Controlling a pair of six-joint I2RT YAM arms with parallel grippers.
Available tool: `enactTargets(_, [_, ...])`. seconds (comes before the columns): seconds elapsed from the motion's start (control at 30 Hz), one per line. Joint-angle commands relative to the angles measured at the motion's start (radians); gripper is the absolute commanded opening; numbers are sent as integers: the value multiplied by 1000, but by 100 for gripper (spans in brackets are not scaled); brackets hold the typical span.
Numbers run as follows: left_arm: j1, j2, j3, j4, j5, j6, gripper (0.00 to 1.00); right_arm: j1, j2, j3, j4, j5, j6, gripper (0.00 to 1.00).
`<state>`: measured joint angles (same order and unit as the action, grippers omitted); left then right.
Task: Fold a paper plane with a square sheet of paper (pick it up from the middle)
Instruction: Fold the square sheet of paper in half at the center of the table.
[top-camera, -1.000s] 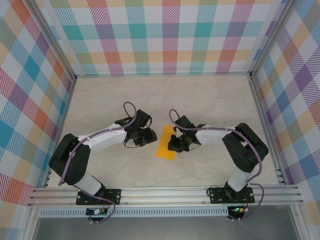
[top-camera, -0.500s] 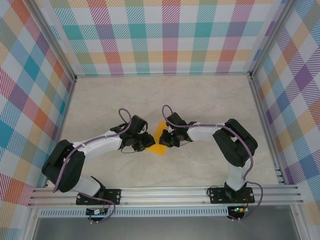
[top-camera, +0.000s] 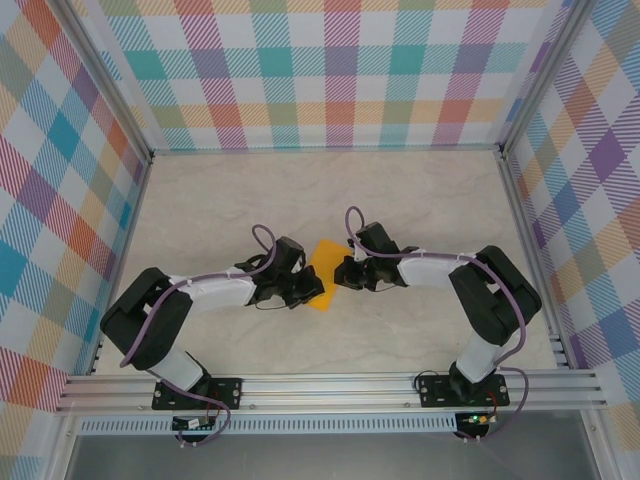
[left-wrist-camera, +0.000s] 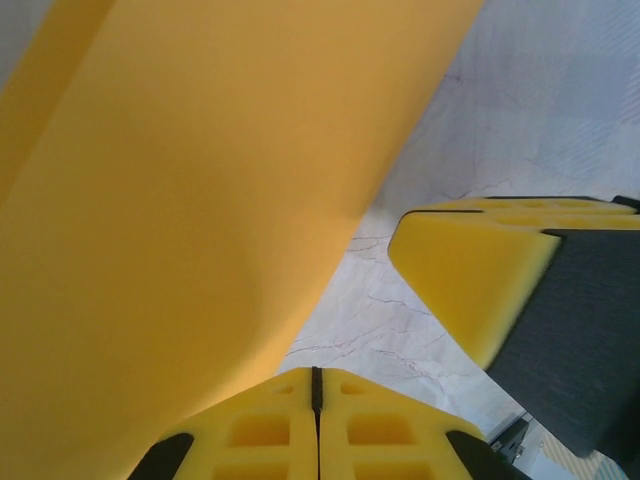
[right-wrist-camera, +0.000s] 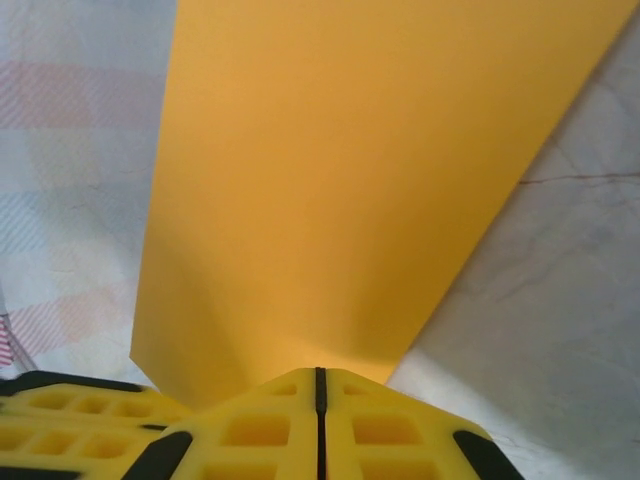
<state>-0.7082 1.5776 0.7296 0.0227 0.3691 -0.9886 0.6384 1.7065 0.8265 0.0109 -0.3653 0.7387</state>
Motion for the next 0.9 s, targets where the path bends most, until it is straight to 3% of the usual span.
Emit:
enactTargets(0.0, [-23, 36, 15, 46, 29, -23, 4, -3, 24, 16, 17, -63, -39, 7])
enactTargets(0.43, [-27, 105, -5, 22, 21, -16, 1, -6, 98, 54, -4, -116, -58, 7])
enactTargets(0.73, [-28, 100, 27, -36, 14, 12, 2, -14, 126, 89, -94, -69, -84, 6])
enactTargets(0.87, [-28, 60, 37, 13, 48, 16, 4, -16, 130, 92, -113, -48, -80, 6])
